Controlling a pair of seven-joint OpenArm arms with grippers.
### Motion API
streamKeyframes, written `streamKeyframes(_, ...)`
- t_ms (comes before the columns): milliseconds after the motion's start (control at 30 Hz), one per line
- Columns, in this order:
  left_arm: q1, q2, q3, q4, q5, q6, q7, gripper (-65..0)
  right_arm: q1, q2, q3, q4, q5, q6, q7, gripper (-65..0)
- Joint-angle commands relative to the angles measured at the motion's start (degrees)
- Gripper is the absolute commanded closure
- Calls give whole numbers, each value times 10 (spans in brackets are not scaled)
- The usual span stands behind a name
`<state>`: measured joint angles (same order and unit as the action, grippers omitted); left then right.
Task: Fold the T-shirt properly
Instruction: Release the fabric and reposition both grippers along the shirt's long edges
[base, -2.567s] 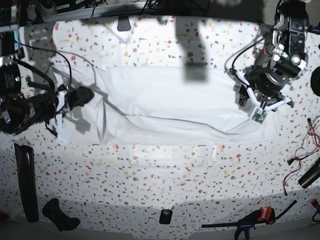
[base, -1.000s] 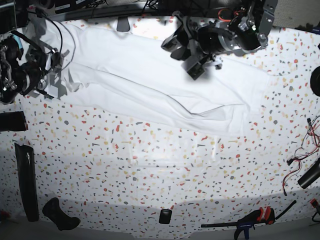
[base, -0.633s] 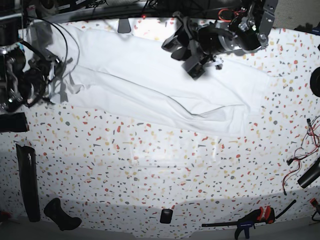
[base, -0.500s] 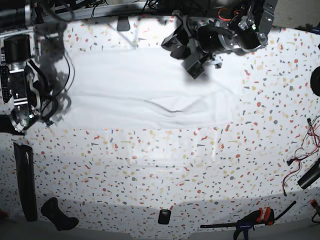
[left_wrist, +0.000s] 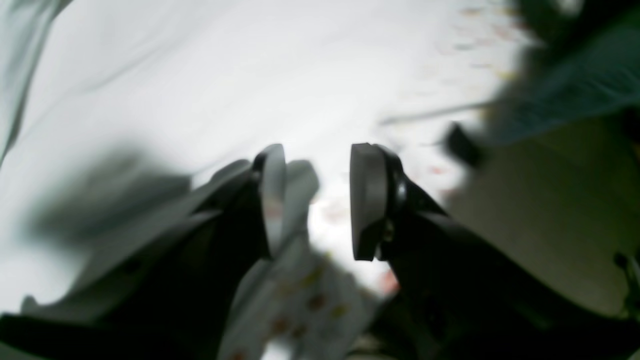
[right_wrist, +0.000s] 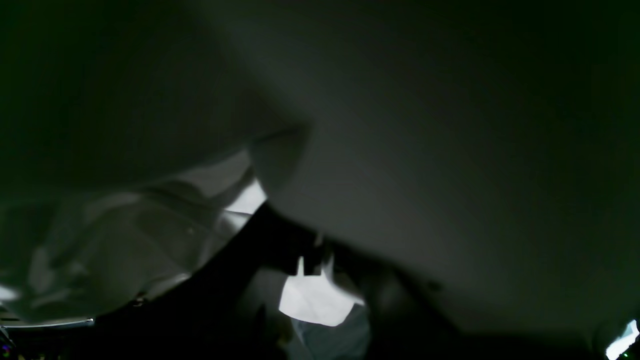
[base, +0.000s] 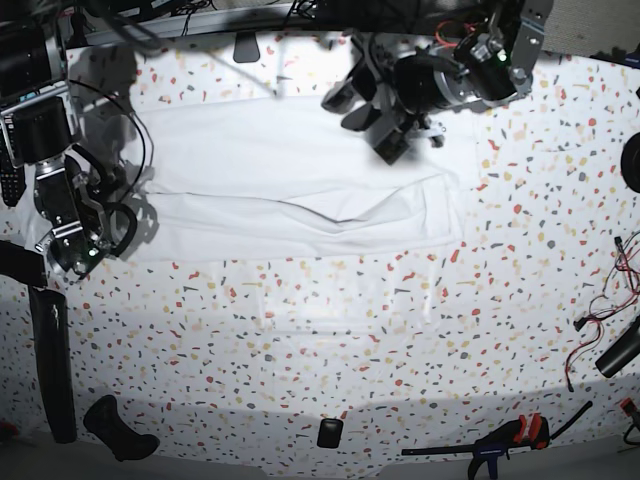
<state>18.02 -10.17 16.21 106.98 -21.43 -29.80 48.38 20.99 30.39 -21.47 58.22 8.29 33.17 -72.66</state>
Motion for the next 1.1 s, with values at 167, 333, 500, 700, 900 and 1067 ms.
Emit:
streamKeyframes(167, -62, -2, 0, -128, -27, -2, -4, -206, -15, -14, -4, -10, 90, -9, 136, 0)
streamKeyframes(333, -126, -2, 0, -234, -24, -2, -2, -206, -4, -14, -4, -10, 153, -9, 137, 0)
streamKeyframes(500, -168, -4, 0, -291, -24, 11, -1, -206, 24, -15, -4, -10, 185, -8, 133, 0)
streamKeyframes(700, -192, -19, 0, -317, 22, 32, -5, -206, 57, -44, -4, -10, 190, -6, 133, 0)
streamKeyframes(900, -195, -80, 0, -317, 40, 66, -25, -206, 85, -96, -4, -10, 163, -6, 133, 0)
streamKeyframes(1067, -200, -140, -1, -317, 60, 85, -40, -206, 100, -128, -4, -10, 113, -6, 133, 0)
